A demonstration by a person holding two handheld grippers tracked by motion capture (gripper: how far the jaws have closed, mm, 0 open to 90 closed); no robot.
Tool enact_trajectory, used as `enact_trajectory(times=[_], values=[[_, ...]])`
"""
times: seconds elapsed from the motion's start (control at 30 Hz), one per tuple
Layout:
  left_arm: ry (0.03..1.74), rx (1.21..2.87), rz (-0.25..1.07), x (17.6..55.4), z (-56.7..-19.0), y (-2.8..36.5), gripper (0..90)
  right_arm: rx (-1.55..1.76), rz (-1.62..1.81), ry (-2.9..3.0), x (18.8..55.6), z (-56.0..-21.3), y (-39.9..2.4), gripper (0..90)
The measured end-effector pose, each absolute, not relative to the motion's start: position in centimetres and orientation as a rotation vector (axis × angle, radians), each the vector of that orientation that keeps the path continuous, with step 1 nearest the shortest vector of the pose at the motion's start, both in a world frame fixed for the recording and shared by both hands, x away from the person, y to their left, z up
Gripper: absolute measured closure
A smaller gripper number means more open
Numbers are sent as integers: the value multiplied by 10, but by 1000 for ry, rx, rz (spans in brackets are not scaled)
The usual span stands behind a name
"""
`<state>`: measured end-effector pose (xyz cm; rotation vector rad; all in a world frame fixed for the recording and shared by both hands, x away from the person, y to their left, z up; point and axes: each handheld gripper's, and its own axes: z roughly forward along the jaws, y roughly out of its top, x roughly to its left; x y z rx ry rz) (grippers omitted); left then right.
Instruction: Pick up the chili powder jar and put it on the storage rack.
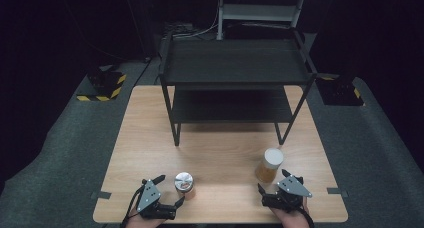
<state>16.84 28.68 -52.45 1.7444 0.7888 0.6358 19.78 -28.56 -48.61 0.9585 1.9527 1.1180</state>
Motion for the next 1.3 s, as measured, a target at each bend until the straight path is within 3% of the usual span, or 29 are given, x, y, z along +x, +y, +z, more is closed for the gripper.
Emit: enact_trajectory(times=[1.3], values=[[791, 1694, 582, 165, -525, 299, 4, 972, 1105, 1944, 197, -486, -283, 0]])
